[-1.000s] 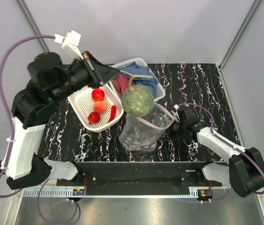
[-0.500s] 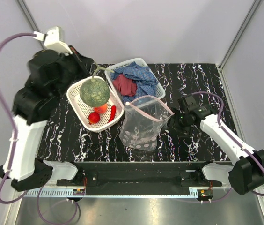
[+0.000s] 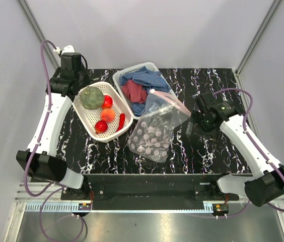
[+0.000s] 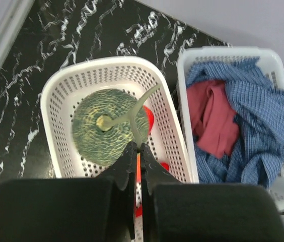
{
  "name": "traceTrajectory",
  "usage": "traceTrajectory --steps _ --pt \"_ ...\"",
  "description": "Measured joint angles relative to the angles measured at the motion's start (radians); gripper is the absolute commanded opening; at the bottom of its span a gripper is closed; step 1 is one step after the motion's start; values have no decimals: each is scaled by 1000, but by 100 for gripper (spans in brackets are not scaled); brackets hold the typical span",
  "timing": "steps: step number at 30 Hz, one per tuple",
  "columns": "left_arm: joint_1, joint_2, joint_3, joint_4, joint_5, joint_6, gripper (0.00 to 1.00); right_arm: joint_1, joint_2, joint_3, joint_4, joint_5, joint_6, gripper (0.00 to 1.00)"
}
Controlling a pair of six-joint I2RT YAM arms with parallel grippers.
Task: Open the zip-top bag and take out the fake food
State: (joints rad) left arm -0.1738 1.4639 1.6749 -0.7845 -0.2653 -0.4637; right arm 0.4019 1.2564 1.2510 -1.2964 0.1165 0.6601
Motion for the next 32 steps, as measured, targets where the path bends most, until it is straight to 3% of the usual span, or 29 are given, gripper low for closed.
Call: traceTrajectory --steps 8,9,10,11,13,14,15,19,23,32 --pt "104 79 -8 92 11 -9 0 -1 -12 8 -38 -1 2 100" --pt "108 92 -13 92 14 -15 5 -1 -11 13 -39 -2 0 100" --pt "108 106 -21 93 19 -19 17 -1 -10 20 -40 -5 -2 100" --pt "108 114 -29 94 23 -23 46 -1 -9 26 -40 -6 -3 100" --pt "108 130 -54 88 39 -33 60 -1 0 47 -41 -16 -11 100" --pt "106 134 -64 83 43 -41 73 -1 6 55 -41 -26 -16 100" --pt "105 135 -75 78 48 -53 98 -1 13 66 -42 -35 -21 100" --pt "91 126 -82 67 48 -82 99 -2 19 99 -41 -105 -40 100" --pt "-16 58 -82 44 25 -108 99 -3 -11 104 -20 -195 -53 100" --pt "-516 -322 -299 57 64 -254 99 -3 -147 -10 153 -369 -39 100"
